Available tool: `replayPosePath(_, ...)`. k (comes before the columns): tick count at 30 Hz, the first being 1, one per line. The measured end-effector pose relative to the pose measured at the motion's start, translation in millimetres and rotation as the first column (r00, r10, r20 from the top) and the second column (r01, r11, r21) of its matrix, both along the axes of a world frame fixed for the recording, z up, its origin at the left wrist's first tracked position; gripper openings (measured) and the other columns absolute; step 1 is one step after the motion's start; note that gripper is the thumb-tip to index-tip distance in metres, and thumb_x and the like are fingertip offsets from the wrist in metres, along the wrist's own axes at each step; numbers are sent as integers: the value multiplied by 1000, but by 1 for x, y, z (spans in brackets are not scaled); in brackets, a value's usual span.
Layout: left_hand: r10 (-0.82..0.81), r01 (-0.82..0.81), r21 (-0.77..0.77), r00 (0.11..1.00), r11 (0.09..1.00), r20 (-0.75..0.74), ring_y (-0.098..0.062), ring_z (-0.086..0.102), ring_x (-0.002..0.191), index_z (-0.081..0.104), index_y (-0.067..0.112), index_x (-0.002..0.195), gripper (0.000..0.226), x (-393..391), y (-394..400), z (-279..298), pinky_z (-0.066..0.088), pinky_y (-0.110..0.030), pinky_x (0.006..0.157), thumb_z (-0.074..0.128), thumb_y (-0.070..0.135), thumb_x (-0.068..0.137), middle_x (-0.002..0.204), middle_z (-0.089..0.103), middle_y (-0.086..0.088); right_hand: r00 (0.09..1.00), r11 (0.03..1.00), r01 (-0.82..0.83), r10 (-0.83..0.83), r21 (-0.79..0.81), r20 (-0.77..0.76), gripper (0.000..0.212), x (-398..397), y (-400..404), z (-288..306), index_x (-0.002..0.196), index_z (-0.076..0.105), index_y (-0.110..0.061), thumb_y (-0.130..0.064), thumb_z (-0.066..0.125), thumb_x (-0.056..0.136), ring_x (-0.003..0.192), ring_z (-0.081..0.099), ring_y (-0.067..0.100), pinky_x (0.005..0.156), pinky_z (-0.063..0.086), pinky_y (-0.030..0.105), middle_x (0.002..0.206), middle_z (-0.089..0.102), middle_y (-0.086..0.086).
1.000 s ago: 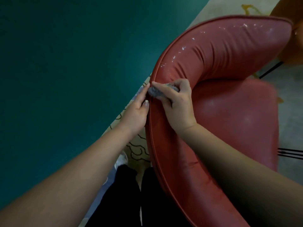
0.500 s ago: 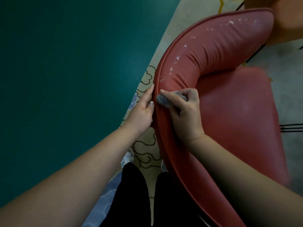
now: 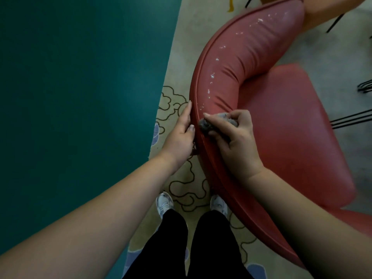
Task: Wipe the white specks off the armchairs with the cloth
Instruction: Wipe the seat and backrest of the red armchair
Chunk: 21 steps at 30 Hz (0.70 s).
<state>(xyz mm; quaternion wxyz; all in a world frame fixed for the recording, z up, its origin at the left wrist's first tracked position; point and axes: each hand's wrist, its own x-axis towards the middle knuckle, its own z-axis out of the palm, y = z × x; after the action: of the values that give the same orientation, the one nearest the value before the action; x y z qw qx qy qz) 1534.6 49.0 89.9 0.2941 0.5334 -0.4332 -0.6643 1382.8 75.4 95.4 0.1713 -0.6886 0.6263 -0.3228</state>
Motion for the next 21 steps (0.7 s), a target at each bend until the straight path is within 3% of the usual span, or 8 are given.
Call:
replayPosePath(3, -18, 18, -4, 1000, 1000, 9, -21, 49, 128, 19, 44, 149, 58, 3, -4, -1, 44, -49, 103, 31, 11, 103, 145, 46, 0, 1000, 1000, 15, -15, 2, 2, 34, 1, 8, 0, 120, 67, -26, -30, 60, 87, 101, 49, 29, 93, 45, 42, 107, 45, 13)
replayPosePath(7, -16, 16, 25, 999, 1000, -32, -13, 61, 99, 19, 43, 149, 56, 4, -10, -1, 57, -33, 80, 29, 10, 104, 135, 55, -3, 998, 998, 29, -32, -61, -49, 30, 8, -32, -2, 113, 71, -24, -20, 66, 83, 95, 51, 33, 88, 47, 43, 102, 47, 15)
replayPosePath(10, 1, 0, 31, 999, 1000, -42, -9, 61, 84, 19, 41, 149, 55, 3, -17, -3, 58, -30, 70, 28, 10, 105, 125, 58, -2, 997, 996, 68, -70, -57, -35, 31, 11, -60, -4, 112, 72, -25, -23, 66, 82, 95, 51, 35, 87, 47, 48, 102, 47, 16)
replayPosePath(13, 3, -1, 38, 999, 999, -48, -12, 61, 95, 21, 42, 148, 54, 4, -27, -6, 56, -26, 67, 28, 11, 105, 132, 55, -3, 999, 998, 43, -44, -54, -8, 32, 7, -48, -4, 115, 70, -26, -30, 60, 85, 98, 49, 32, 89, 47, 46, 104, 45, 13)
replayPosePath(17, -8, 8, 14, 1000, 1000, -2, -19, 58, 114, 23, 43, 148, 54, 5, -43, -5, 57, -31, 78, 28, 12, 104, 138, 53, -2, 1000, 999, 0, 1, -35, 14, 31, 2, -32, -5, 114, 70, -27, -29, 61, 85, 97, 49, 28, 90, 47, 43, 104, 40, 4)
replayPosePath(21, 7, -7, 13, 1000, 1000, 6, -9, 62, 90, 26, 40, 148, 52, 1, -61, -2, 55, -24, 64, 29, 11, 105, 134, 54, -11, 998, 997, 37, -40, -66, -40, 30, 5, -85, -6, 110, 73, -25, -27, 64, 81, 92, 50, 31, 85, 47, 45, 99, 38, 4)
